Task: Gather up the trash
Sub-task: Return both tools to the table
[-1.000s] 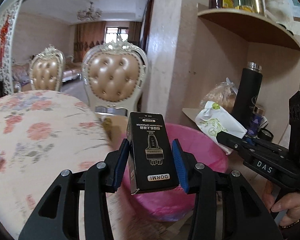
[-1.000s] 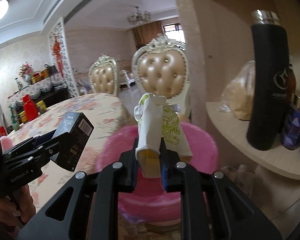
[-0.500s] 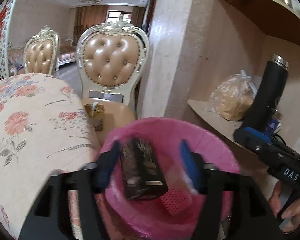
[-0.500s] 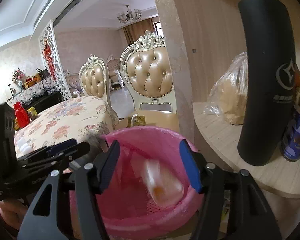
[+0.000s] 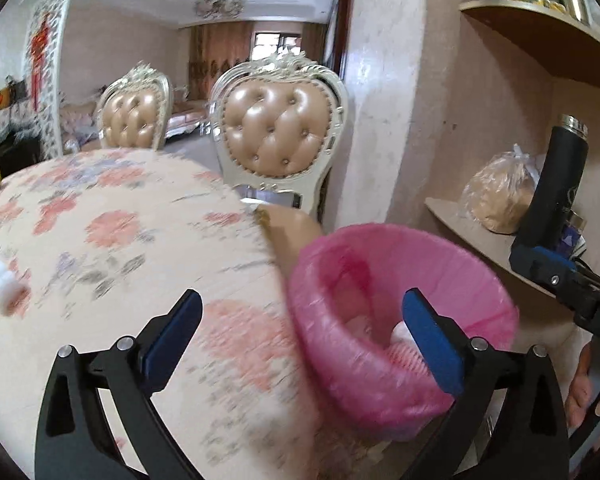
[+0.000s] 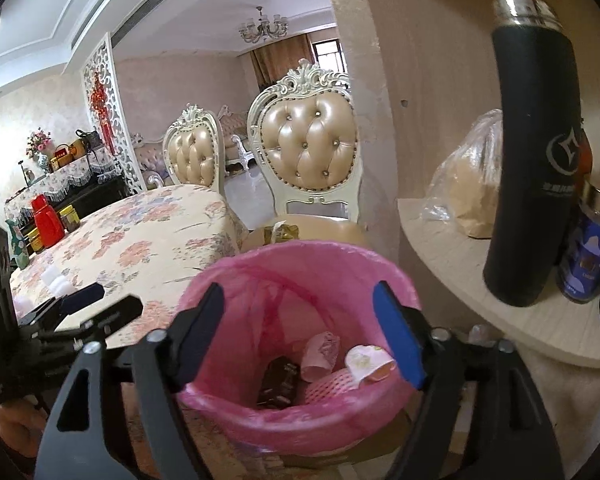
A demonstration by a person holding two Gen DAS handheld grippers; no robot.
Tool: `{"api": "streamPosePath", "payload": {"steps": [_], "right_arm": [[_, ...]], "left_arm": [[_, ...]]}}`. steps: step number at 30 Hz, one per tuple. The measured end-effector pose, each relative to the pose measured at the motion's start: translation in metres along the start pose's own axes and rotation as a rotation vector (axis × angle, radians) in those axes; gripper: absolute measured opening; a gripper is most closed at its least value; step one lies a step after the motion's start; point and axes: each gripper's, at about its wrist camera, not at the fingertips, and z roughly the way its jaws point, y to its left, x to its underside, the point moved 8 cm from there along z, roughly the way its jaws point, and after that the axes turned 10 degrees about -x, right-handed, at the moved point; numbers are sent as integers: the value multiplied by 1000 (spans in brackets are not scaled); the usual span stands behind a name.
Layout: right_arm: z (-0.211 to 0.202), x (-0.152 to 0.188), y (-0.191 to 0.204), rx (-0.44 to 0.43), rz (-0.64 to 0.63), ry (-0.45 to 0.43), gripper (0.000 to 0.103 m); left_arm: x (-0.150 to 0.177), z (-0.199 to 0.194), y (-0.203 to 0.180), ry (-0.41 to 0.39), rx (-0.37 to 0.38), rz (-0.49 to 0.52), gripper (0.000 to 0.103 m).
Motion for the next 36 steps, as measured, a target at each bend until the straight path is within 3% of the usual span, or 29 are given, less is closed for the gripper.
{"api": "streamPosePath", "payload": {"steps": [6,13,20,26,31,36], "right_arm": [[13,11,53,-75,-53,49,88],[43,35,144,-207,-120,134,88],[69,61,249,-361,-195,216,88],[85,94,344,-506,-289,303,88],[94,114,393,-570,-334,364,88],[90,108,401,-580,-332,345,88]], "left_arm": [[6,-41,61,-19,-76,-50,97],[30,-94,159,25,-214,-128,97],[62,-165,267,32,-409,-213,97],[111,-231,345,57,-586,-301,97],[148,-255,376,114,-640,-397,97],[151,-236,378,148,-634,-449,97]]}}
